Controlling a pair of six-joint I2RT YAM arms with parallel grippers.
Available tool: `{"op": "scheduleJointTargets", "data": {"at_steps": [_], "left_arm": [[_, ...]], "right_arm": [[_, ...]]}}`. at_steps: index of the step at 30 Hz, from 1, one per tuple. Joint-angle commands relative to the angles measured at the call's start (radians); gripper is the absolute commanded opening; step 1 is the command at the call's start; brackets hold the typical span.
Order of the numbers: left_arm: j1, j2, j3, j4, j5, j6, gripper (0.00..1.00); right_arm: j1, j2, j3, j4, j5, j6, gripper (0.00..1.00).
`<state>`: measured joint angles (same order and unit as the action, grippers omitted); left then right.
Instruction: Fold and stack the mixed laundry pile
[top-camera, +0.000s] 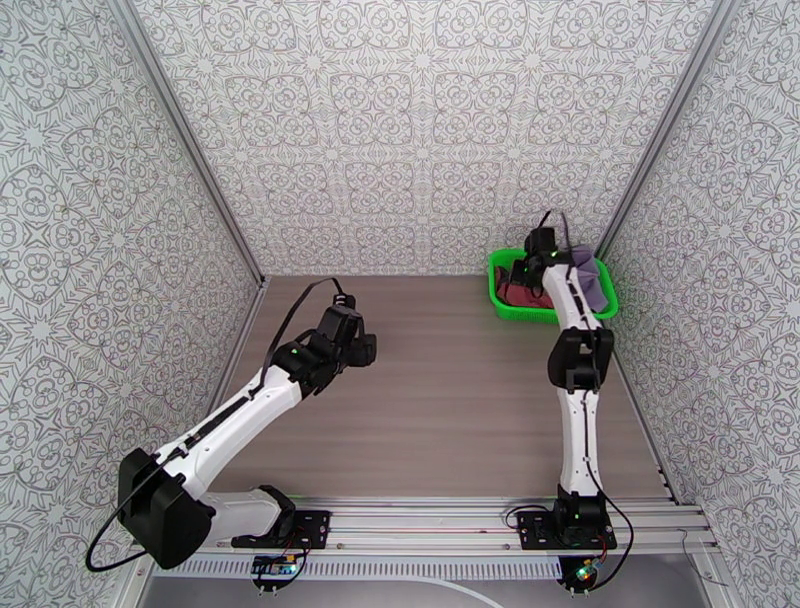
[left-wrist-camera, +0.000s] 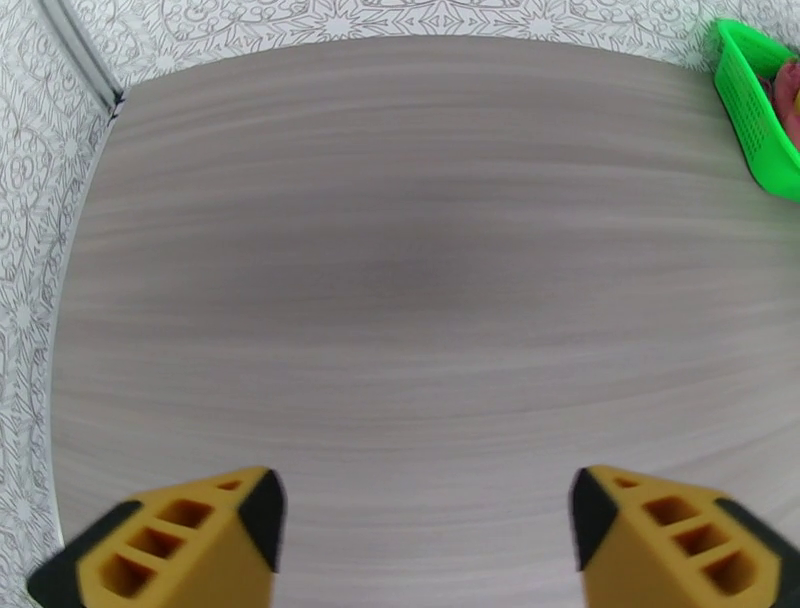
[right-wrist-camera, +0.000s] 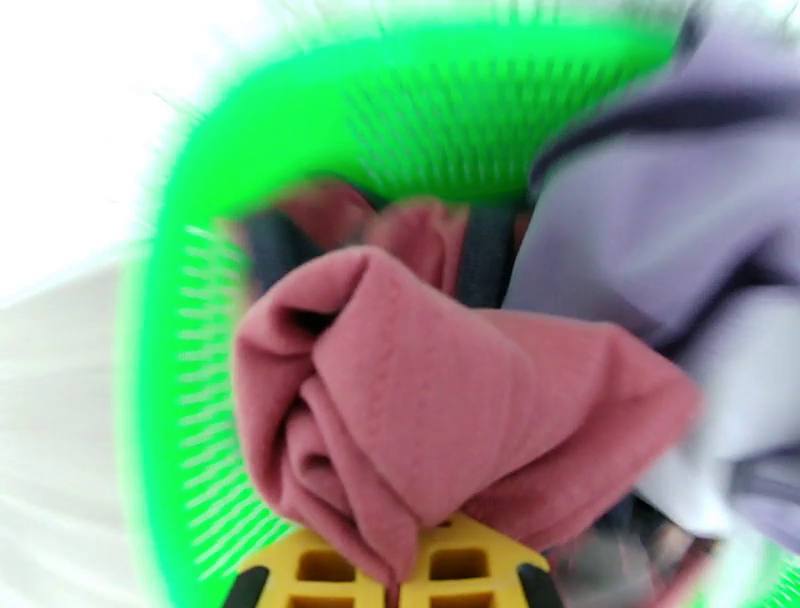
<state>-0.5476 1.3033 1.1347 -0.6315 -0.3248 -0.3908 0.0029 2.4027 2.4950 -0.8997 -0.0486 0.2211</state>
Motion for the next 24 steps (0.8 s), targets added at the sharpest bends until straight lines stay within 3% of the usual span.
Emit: {"op": "scheduleJointTargets", "data": {"at_steps": [1, 9, 14, 18, 24], "left_arm": [[-0.013, -0.045, 0.036, 0.02, 0.026, 0.006, 0.64], [-0.015, -0.127, 0.073, -0.03, 0.033, -0.013, 0.7], [-0.013, -0.19, 0.101, -0.108, 0.008, -0.024, 0.75], [0.004, -0.241, 0.127, -0.179, -0.002, -0.042, 0.79], [0.029, -0.284, 0.181, -0.295, 0.04, -0.081, 0.83]], "right_arm": [[0.016, -0.279, -0.045, 0.095, -0.084, 0.021, 0.0], [0.061, -0.553, -0.107, 0.168, -0.291, 0.094, 0.0], [0.112, -0.714, -0.242, 0.286, -0.412, 0.19, 0.0], [0.167, -0.812, -0.355, 0.405, -0.453, 0.274, 0.0], [0.249, -0.848, -0.374, 0.458, -0.485, 0.354, 0.0]]}}
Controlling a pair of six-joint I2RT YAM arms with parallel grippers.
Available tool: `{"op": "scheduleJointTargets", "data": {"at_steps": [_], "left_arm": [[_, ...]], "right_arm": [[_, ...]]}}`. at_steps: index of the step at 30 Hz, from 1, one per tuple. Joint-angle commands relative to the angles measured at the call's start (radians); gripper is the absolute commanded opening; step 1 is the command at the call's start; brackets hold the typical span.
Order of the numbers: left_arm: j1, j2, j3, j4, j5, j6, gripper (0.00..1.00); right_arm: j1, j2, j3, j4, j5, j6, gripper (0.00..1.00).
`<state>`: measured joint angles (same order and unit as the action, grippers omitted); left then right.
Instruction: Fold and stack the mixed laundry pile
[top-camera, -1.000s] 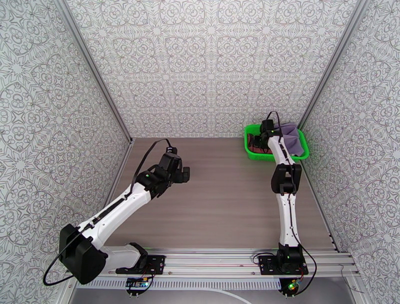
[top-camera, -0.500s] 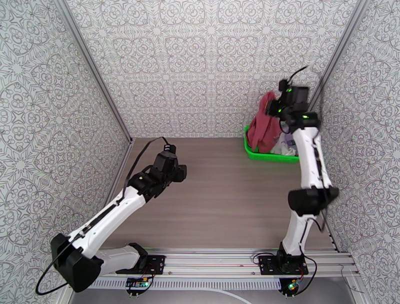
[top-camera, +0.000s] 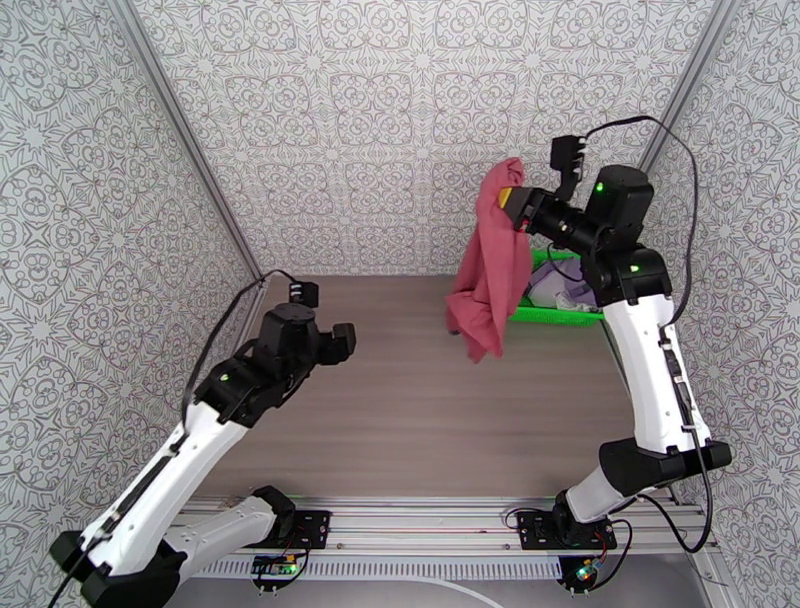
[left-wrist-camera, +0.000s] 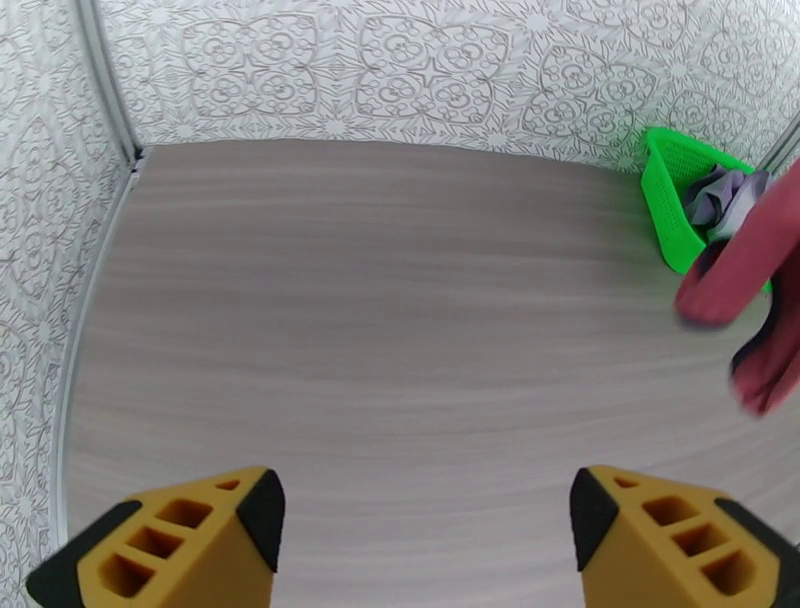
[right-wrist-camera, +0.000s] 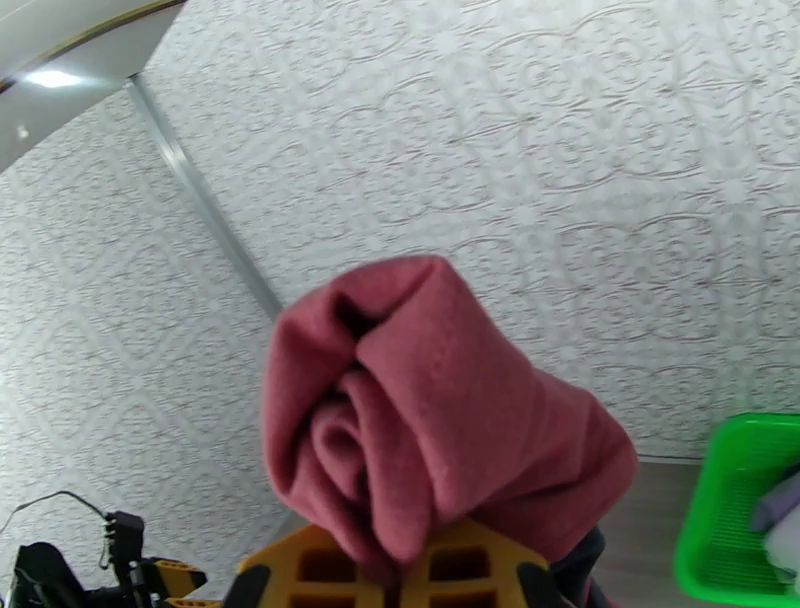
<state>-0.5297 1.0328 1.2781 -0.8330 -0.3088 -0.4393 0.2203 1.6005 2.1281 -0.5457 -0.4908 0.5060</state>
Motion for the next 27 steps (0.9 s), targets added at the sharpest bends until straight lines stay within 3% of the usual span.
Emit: {"op": "scheduleJointTargets", "data": {"at_steps": [1, 8, 14, 18, 23, 27], "left_arm": [[0.011, -0.018, 0.042, -0.103, 0.041, -0.04, 0.83], [-0.024, -0.026, -0.002, -0.102, 0.126, -0.089, 0.88], [-0.066, 0.015, -0.077, -0.093, 0.151, -0.126, 0.9], [-0.119, 0.08, -0.102, -0.065, 0.168, -0.145, 0.94], [-0.242, 0.204, -0.116, 0.052, 0.205, -0.172, 0.98], [-0.41, 0.331, -0.102, 0.263, 0.258, -0.066, 0.99]], "right_arm": [[0.049, -0.051, -0.027, 0.115, -0.042, 0.078, 0.0], [0.151, -0.144, -0.42, 0.296, 0.059, 0.12, 0.0], [0.166, -0.371, -1.066, 0.415, 0.418, 0.194, 0.0], [0.166, -0.494, -1.355, 0.406, 0.549, 0.265, 0.0], [0.165, -0.581, -1.491, 0.385, 0.543, 0.333, 0.0], [0.165, -0.605, -1.517, 0.365, 0.531, 0.386, 0.0]]}}
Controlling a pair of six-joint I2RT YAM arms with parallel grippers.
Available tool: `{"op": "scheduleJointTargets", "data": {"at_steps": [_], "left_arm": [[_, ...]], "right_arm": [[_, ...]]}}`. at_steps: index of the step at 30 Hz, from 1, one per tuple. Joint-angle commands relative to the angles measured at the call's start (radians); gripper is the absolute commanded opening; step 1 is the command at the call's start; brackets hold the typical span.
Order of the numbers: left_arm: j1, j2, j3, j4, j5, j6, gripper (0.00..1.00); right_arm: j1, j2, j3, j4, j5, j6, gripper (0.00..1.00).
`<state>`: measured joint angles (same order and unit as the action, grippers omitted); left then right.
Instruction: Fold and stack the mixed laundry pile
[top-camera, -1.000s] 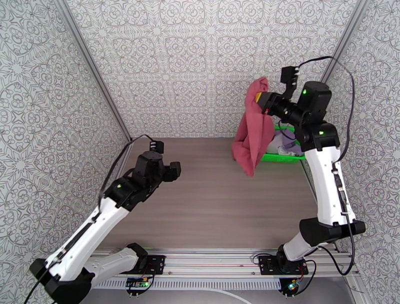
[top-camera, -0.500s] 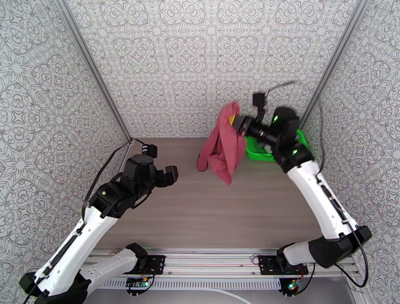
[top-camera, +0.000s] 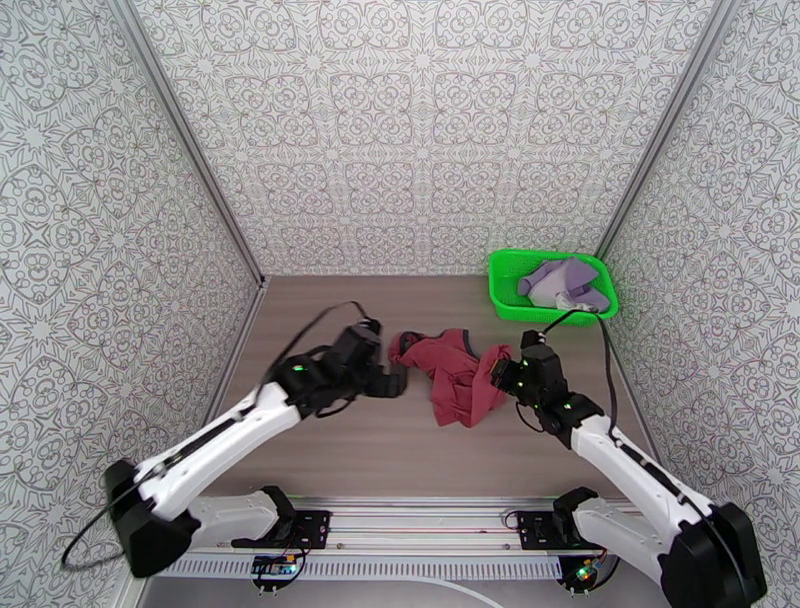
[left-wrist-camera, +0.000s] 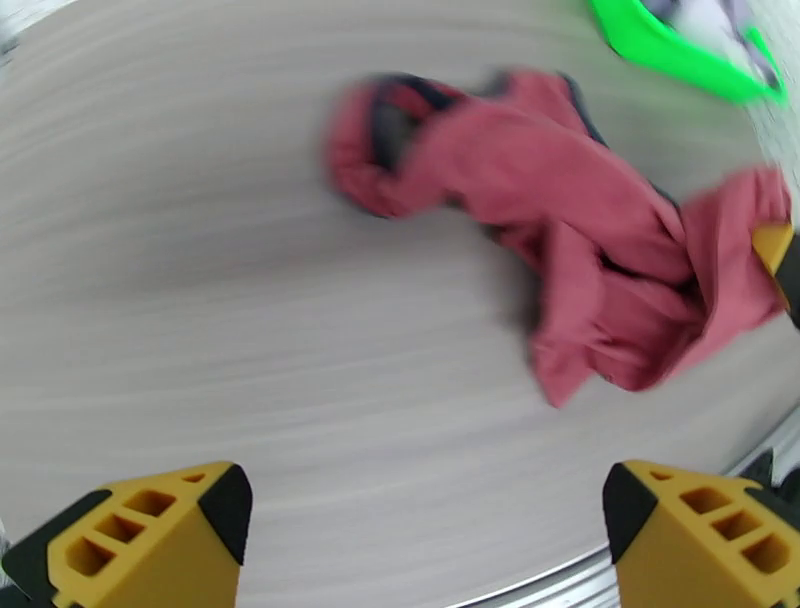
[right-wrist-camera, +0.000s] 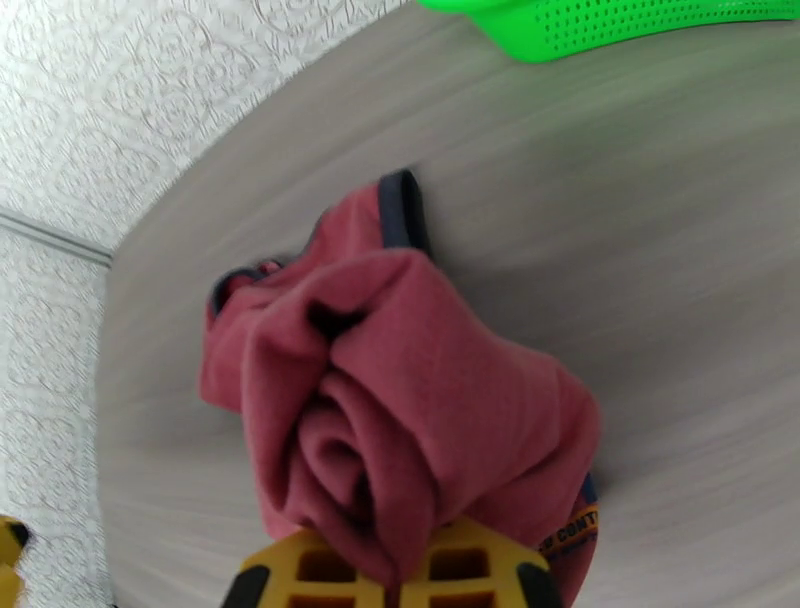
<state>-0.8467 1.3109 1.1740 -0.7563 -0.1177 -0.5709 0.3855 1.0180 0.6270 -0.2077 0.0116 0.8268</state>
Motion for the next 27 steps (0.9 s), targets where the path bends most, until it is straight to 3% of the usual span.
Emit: {"op": "scheduleJointTargets", "data": {"at_steps": [1, 5, 9, 15, 18, 23, 27], "left_arm": [[-0.135, 0.089, 0.001, 0.256, 0.087, 0.118, 1.0], [-0.204, 0.247, 0.012, 0.455, 0.189, 0.23, 0.99], [-0.179, 0.386, 0.036, 0.576, 0.262, 0.243, 1.0], [-0.133, 0.453, -0.019, 0.83, 0.419, 0.234, 1.0], [-0.107, 0.49, -0.004, 0.876, 0.486, 0.227, 0.99], [-0.09, 0.524, 0.036, 0.883, 0.546, 0.236, 0.9], [-0.089, 0.525, 0.03, 0.896, 0.554, 0.237, 0.76]], "right_arm": [[0.001, -0.025, -0.018, 0.025, 0.027, 0.075, 0.0], [0.001, -0.033, -0.003, -0.008, 0.03, 0.086, 0.0], [0.0, -0.042, 0.028, -0.045, 0.031, 0.076, 0.0], [0.001, -0.054, 0.05, -0.071, 0.025, 0.072, 0.0], [0.0, -0.053, 0.063, -0.079, 0.016, 0.078, 0.0], [0.001, -0.058, 0.075, -0.082, 0.001, 0.098, 0.0], [0.0, -0.062, 0.084, -0.087, 0.001, 0.105, 0.0]]}}
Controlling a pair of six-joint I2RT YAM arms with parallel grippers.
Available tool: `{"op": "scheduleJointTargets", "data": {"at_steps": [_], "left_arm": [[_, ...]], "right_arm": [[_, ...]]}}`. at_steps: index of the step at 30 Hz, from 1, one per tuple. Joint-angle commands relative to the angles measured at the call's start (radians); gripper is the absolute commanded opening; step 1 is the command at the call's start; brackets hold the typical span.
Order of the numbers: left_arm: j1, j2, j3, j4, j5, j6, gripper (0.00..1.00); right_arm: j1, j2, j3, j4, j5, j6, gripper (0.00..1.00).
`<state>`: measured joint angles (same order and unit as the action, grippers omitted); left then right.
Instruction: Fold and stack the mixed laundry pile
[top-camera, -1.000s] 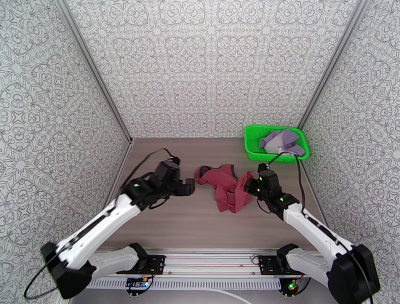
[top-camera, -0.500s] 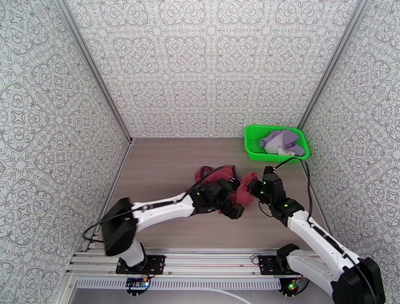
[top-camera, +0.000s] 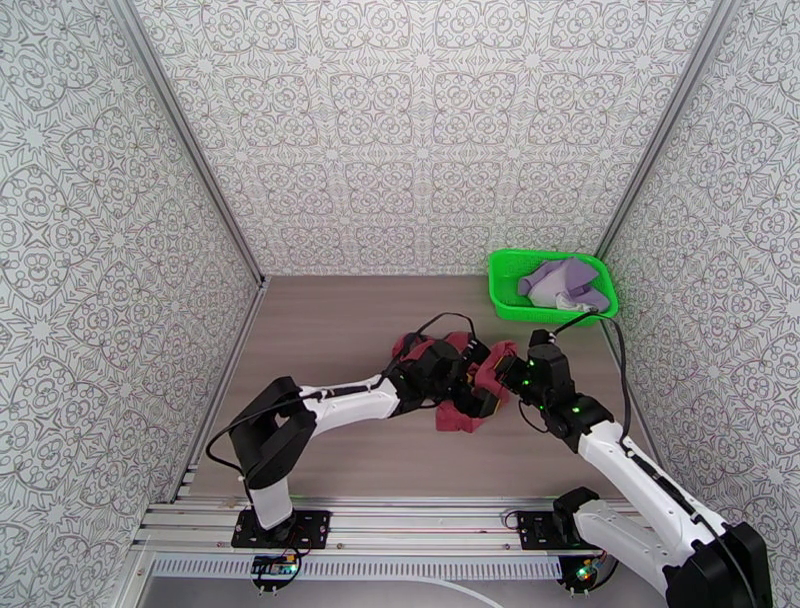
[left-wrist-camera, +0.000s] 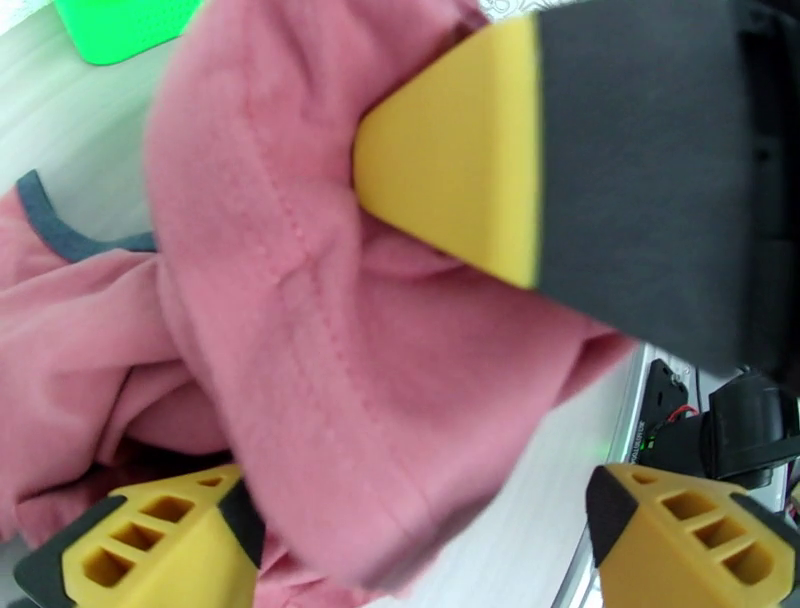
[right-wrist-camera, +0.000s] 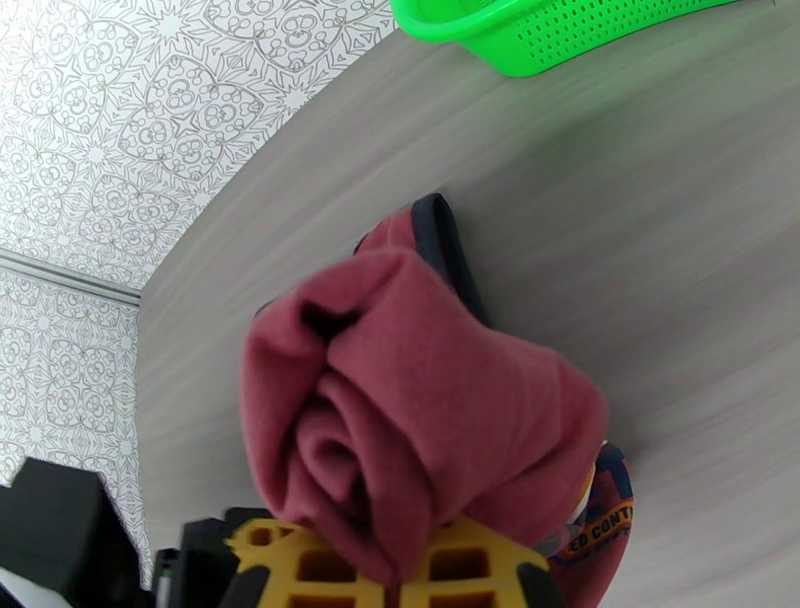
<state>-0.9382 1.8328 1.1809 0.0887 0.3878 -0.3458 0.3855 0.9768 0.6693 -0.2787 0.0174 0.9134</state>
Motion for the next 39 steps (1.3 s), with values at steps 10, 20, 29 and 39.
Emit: {"op": "scheduleJointTargets", "data": {"at_steps": [10, 20, 29, 39], "left_arm": [[0.01, -0.103, -0.054, 0.076, -0.021, -0.02, 0.0], [-0.044, -0.629, -0.125, -0.714, -0.573, -0.035, 0.0], [-0.257, -0.848, -0.218, -1.173, -0.919, -0.499, 0.0], [-0.243, -1.03, -0.312, -1.256, -1.035, -0.709, 0.0]], "right_arm": [[0.001, -0.026, 0.047, -0.053, 0.012, 0.01, 0.04], [-0.001, 0.052, 0.233, -0.289, -0.083, -0.325, 0.98], [-0.001, 0.415, 0.409, -0.207, -0.267, -0.446, 0.99], [0.112, 0.705, 0.33, 0.004, -0.433, -0.321, 0.79]]}}
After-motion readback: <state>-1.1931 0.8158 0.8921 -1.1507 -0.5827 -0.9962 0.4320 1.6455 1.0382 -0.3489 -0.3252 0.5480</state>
